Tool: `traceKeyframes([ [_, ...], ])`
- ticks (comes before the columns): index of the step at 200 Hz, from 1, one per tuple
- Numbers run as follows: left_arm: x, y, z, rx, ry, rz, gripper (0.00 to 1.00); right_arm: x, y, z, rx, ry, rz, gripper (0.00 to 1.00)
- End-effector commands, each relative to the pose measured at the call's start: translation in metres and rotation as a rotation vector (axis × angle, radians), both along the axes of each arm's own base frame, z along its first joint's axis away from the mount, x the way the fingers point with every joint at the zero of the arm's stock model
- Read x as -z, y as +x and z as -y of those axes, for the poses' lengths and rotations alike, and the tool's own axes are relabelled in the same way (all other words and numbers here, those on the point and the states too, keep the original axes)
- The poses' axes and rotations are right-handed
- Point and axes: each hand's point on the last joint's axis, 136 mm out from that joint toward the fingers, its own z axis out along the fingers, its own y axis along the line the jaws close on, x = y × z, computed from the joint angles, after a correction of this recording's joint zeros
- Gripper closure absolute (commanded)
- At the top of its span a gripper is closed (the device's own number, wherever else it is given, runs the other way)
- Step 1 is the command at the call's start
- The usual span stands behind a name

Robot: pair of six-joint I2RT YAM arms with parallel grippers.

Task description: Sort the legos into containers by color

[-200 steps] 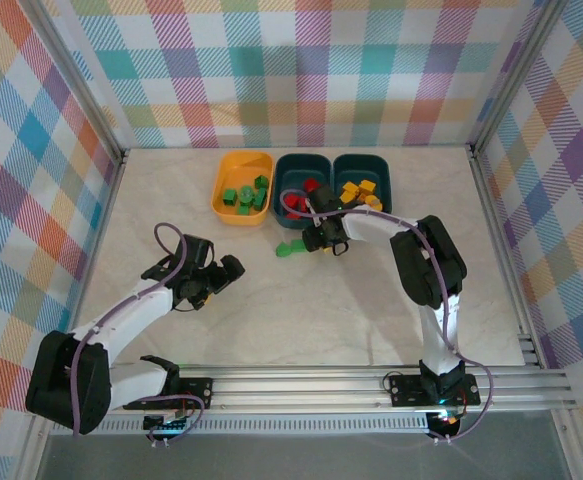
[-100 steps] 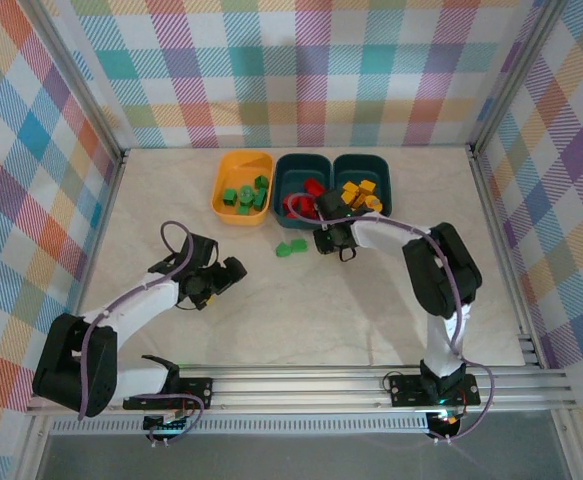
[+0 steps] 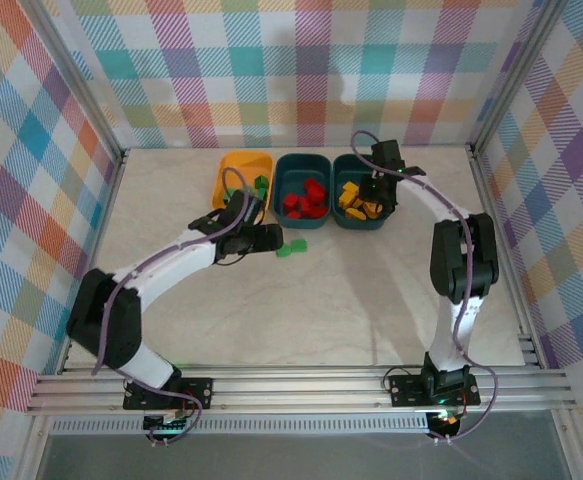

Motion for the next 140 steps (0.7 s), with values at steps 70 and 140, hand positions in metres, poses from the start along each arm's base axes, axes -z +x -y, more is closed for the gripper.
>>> traceKeyframes([
  [70, 0.061, 0.014, 0.033, 0.165, 0.172, -0.078, 0.29, -0.040, -0.030, -0.002, -0.008, 0.112, 0.039, 0.35],
  [140, 0.089, 0.029, 0.052, 0.239, 0.188, -0.085, 0.37, -0.045, -0.117, -0.001, -0.018, 0.205, 0.045, 0.34],
])
